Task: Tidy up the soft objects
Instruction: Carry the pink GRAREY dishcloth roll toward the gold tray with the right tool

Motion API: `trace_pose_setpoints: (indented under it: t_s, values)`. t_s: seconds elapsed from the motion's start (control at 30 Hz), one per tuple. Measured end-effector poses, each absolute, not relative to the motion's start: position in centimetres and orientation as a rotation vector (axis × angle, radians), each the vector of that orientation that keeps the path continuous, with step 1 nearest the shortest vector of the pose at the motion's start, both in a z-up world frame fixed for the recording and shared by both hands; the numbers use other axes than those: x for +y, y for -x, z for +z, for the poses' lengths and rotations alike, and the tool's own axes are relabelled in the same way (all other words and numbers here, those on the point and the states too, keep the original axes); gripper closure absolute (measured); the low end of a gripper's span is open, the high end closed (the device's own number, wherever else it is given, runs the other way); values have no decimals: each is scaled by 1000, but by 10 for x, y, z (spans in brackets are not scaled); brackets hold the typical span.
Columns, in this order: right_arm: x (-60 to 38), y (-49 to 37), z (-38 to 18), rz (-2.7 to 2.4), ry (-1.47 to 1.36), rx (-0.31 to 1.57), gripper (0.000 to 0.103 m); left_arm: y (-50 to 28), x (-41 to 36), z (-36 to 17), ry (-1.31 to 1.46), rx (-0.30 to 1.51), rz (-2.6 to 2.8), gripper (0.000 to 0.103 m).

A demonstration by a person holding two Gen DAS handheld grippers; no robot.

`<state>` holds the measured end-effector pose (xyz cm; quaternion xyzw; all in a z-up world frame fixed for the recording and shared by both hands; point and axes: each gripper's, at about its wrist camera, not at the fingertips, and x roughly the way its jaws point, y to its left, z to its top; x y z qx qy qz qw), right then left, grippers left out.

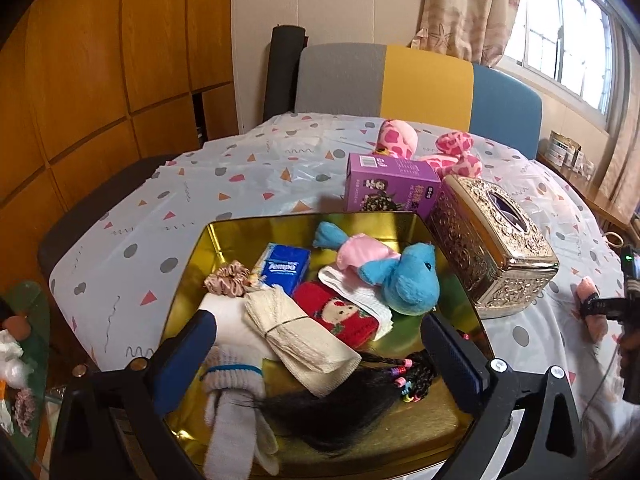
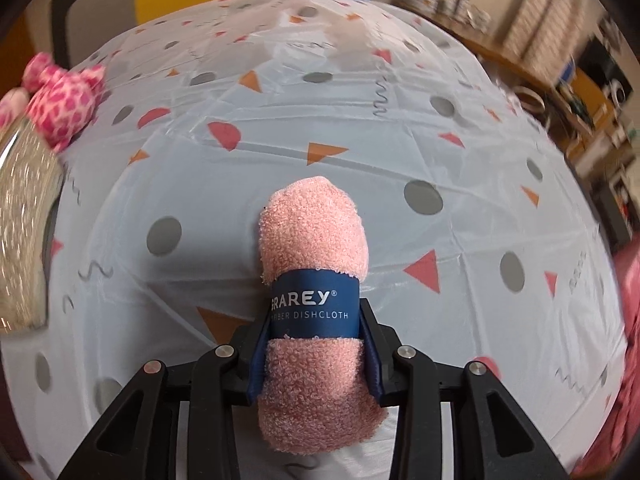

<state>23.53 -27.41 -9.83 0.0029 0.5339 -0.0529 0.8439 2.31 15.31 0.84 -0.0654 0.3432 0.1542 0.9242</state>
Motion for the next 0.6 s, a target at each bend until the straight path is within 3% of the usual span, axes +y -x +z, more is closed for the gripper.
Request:
trace_pose_setpoints:
  t_s: [0.3, 0.6]
  values:
    - [-262, -269, -87, -140, -198, 1166, 68, -18, 165, 10, 138, 705, 308, 0]
    - [-202, -308, -36, -58, -159, 1104, 69, -14, 176, 10, 166, 705, 316, 0]
